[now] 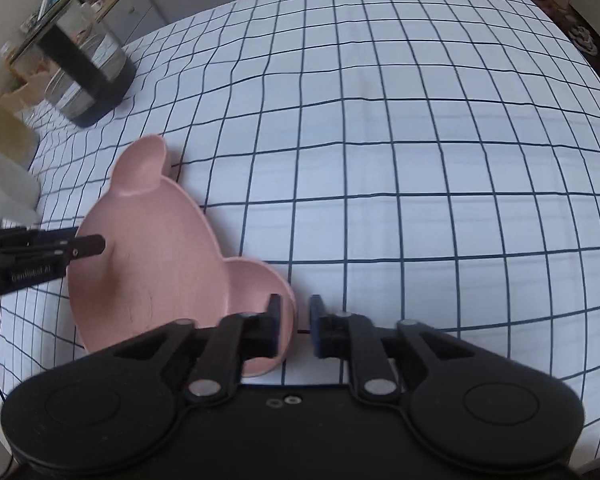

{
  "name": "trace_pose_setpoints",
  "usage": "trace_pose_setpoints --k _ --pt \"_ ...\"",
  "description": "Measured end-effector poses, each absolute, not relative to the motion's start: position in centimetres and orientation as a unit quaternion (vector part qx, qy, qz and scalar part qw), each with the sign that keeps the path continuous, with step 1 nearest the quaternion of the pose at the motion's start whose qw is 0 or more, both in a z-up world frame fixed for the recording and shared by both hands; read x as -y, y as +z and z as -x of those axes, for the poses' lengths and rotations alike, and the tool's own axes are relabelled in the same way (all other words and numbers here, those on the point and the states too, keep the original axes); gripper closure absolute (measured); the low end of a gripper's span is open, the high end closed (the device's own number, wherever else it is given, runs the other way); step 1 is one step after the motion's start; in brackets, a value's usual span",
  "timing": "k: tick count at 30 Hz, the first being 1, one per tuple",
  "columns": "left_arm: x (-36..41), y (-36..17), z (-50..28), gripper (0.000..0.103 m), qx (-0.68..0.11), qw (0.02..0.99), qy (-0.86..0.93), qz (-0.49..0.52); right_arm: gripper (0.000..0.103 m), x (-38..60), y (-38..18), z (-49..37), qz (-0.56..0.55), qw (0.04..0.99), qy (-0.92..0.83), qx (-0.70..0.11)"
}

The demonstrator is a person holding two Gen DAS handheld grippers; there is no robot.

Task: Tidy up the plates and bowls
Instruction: 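Lift the pink bear plate with both grippers and set it on the plate stack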

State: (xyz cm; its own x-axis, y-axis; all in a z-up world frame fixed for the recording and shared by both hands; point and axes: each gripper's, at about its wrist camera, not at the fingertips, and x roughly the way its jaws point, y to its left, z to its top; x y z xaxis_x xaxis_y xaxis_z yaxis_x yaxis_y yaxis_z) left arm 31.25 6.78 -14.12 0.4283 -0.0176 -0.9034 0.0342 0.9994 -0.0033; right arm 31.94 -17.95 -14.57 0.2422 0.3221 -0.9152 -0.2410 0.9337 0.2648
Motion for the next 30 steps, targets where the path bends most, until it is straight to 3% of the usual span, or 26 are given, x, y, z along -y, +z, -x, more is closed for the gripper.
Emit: trace_pose_setpoints --k 3,10,12,15,18,20,23,30 --pt "-7.0 -13.8 -31.5 0.069 -0.527 0.85 -0.008 -0.007 0.074 18.7 -14.1 -31.1 -0.046 0.788 0.156 -0.594" --pt "-6.7 -14.2 -32.2 0.069 -0.525 0.851 -0.012 -0.013 0.053 17.4 -13.6 -27.3 -0.094 0.765 0.172 -0.613" --pt "-6.5 -14.5 -32.3 0.069 -0.529 0.848 -0.013 -0.015 0.053 16.3 -14.0 -27.1 -0.094 0.767 0.171 -0.612" --pt "-6.5 -14.8 -32.3 0.069 -0.532 0.846 -0.01 -0.016 0.056 15.1 -14.8 -27.3 -0.1 0.769 0.163 -0.61" --pt "-6.7 -14.9 -32.3 0.069 -0.534 0.846 -0.01 -0.007 0.066 14.5 -15.4 -27.7 -0.118 0.766 0.162 -0.611" --pt "-6.7 -14.8 -32.3 0.074 -0.534 0.845 -0.012 -0.002 0.08 14.3 -15.8 -27.8 -0.121 0.764 0.157 -0.614" --pt "-6.6 -14.7 -32.3 0.084 -0.535 0.845 -0.004 -0.008 0.091 14.2 -16.3 -27.9 -0.13 0.763 0.149 -0.616" --pt "-6.7 -14.2 -31.2 0.088 -0.537 0.844 0.008 0.008 0.093 14.2 -15.9 -27.6 -0.113 0.779 0.153 -0.598"
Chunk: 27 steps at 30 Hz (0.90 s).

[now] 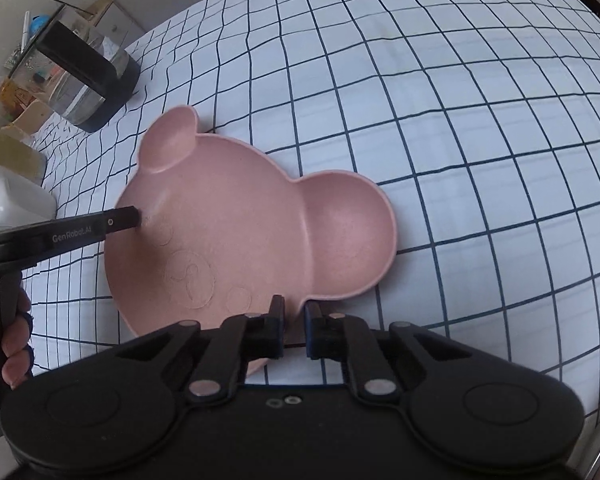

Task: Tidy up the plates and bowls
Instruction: 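Lift the pink bear plate with both grippers and set it on the plate stack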

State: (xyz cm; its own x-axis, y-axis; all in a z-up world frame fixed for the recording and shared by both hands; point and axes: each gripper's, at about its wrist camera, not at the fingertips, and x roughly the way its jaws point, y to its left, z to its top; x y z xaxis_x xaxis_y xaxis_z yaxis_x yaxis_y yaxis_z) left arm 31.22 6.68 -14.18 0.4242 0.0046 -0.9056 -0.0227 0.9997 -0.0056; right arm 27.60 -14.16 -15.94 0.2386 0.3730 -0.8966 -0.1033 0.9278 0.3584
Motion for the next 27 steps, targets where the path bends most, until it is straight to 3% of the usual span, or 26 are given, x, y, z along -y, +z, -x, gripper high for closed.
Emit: trace_pose_setpoints --k 16,27 --pt "-5.0 -8.2 -20.6 0.089 -0.504 0.862 0.034 0.04 0.093 16.3 -10.7 -23.1 -0.057 0.786 0.228 -0.572" --pt "-3.2 -7.6 -10.9 0.089 -0.504 0.86 0.019 0.078 0.093 18.9 -9.8 -17.4 -0.015 0.782 0.25 -0.571"
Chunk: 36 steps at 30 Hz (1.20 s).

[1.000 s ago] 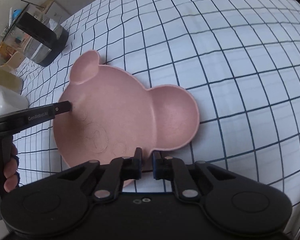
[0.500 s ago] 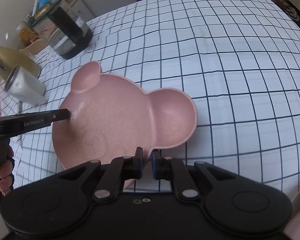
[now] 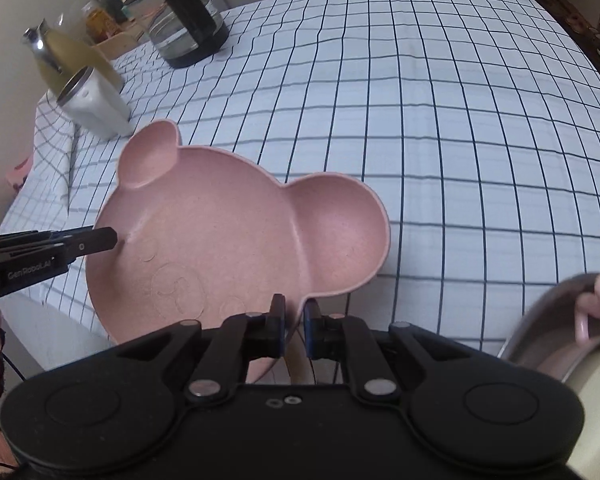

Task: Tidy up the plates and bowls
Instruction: 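Lift the pink bear plate with both grippers and set it on the plate stack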

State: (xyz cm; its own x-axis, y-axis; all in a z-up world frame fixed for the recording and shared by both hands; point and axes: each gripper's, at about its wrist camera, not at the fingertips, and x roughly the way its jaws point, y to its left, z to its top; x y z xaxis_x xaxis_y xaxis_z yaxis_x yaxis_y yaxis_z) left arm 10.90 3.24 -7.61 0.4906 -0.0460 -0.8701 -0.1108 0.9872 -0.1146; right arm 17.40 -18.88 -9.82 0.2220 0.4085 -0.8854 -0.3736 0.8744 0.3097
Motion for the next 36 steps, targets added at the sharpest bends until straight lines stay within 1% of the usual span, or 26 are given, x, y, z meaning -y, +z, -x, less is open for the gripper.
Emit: trace_pose_setpoints --k 5,12,16,23,29,33,36 --pt "-2.9 -9.0 -7.3 0.089 -0.523 0.847 0.017 0.093 0.093 19.4 -10.2 -15.0 0.007 0.777 0.257 -0.574" --pt "-2.4 -10.7 -4.5 0.089 -0.539 0.837 0.017 0.097 0.094 19.2 -11.0 -13.0 0.032 0.775 0.261 -0.575" --pt "-2.0 -10.9 -4.0 0.089 -0.536 0.84 0.015 0.087 0.094 19.4 -11.6 -12.5 0.037 0.776 0.259 -0.574" --pt "-2.1 -11.8 -3.7 0.089 -0.558 0.825 0.0 0.092 0.093 18.8 -12.0 -12.3 0.058 0.778 0.256 -0.571" --pt "-2.3 -11.8 -3.2 0.089 -0.561 0.821 -0.005 0.103 0.093 18.6 -12.6 -12.9 0.061 0.778 0.248 -0.574" --pt "-2.6 -11.8 -3.4 0.089 -0.562 0.82 -0.003 0.112 0.09 18.0 -12.7 -13.1 0.066 0.782 0.247 -0.569" --pt "-2.4 -11.9 -3.6 0.089 -0.562 0.82 0.003 0.109 0.089 17.7 -12.8 -13.5 0.064 0.787 0.242 -0.564"
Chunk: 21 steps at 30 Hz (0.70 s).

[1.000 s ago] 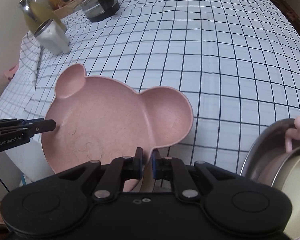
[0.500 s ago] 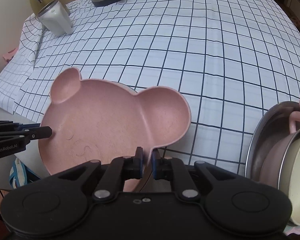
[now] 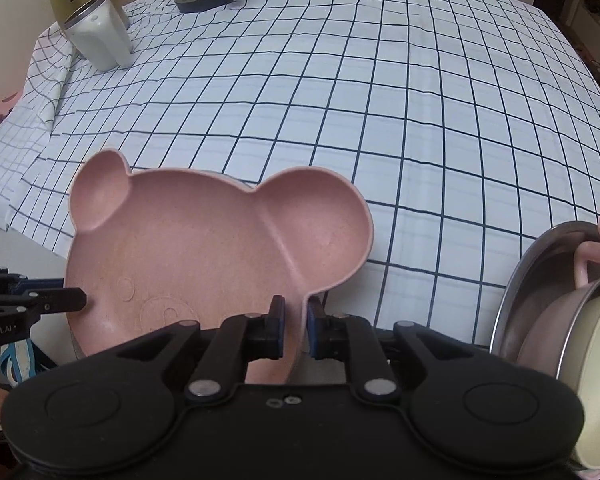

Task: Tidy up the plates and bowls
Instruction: 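Lift the pink bear plate with both grippers and set it on the plate stack, then open both grippers and release the pink bear plate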

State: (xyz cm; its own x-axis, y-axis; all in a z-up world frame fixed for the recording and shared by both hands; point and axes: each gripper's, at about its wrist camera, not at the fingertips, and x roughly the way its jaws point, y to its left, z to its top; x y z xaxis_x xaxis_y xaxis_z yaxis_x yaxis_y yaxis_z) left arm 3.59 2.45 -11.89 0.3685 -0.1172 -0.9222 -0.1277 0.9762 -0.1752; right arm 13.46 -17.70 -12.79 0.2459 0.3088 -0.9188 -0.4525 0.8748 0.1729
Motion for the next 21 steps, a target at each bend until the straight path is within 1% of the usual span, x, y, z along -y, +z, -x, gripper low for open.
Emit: trace_pose_setpoints --k 10,16,21 --pt "-2.5 -11.9 -3.8 0.088 -0.557 0.823 0.009 0.108 0.08 17.4 -13.0 -14.4 0.042 0.789 0.24 -0.564" --pt "-2.6 -11.6 -3.3 0.088 -0.549 0.829 0.009 0.104 0.074 18.4 -12.1 -13.4 0.027 0.794 0.238 -0.559" --pt "-2.1 -11.1 -2.8 0.087 -0.541 0.836 0.004 0.092 0.071 19.1 -11.0 -12.1 0.02 0.799 0.244 -0.549"
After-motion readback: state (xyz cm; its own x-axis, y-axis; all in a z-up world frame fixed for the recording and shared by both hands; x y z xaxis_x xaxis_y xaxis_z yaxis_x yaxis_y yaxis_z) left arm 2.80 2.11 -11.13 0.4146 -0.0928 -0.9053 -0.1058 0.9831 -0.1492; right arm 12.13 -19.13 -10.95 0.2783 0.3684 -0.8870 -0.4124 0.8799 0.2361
